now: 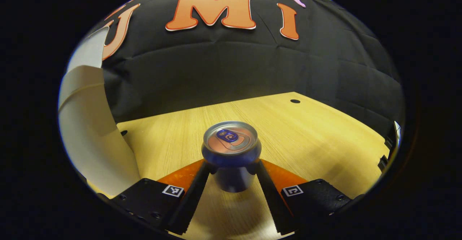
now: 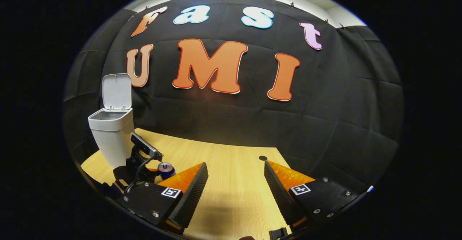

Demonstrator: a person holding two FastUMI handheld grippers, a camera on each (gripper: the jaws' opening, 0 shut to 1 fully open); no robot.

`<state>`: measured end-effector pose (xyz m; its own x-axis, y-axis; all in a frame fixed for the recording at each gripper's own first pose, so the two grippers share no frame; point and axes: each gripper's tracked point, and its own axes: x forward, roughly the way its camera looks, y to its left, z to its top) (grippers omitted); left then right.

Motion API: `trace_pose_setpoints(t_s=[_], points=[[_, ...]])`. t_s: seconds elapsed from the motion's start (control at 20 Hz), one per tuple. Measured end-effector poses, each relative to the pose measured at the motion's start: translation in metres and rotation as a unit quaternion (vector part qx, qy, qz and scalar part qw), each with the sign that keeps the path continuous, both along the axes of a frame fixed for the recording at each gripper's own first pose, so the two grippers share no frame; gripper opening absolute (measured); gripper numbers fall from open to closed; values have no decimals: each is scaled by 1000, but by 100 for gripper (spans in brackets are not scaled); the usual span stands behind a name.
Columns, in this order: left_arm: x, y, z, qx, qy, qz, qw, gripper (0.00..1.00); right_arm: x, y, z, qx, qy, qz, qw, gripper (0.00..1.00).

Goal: Press the lid of the desktop garbage bin to open it, pick up the crumpled paper on the desktop and throw it into the bin, then pick up the pop can on the desktop and drop it into the bin, and finally close the garbage bin lid.

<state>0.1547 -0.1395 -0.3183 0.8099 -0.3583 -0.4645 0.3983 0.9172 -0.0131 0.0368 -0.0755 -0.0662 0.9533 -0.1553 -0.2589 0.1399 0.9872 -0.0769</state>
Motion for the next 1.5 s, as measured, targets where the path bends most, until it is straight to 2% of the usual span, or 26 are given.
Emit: trace_pose_setpoints(t_s=[0.25,0.45,0.65,0.95,1.05,1.25,1.5], points=[[-12,41,77,-8,-49,40,998,83,13,18,-1,25,-17,33,999,94],[-28,86,129,-11,-70,93,993,82,25,31,-2,33,-30,61,997,94],[-60,138,171,-15,-90,158,983,82,32,40,-3,42,-40,83,995,94],[-88,204,243,-5,-134,237,962,82,45,55,-3,53,-49,109,991,94],[-87,224,258,-4,-143,260,955,82,49,60,-1,55,-52,115,990,94],[-71,254,274,-39,-131,292,947,82,54,59,2,51,-58,116,990,94],[-26,293,294,-11,-149,296,944,81,57,47,-1,52,-56,94,993,94]])
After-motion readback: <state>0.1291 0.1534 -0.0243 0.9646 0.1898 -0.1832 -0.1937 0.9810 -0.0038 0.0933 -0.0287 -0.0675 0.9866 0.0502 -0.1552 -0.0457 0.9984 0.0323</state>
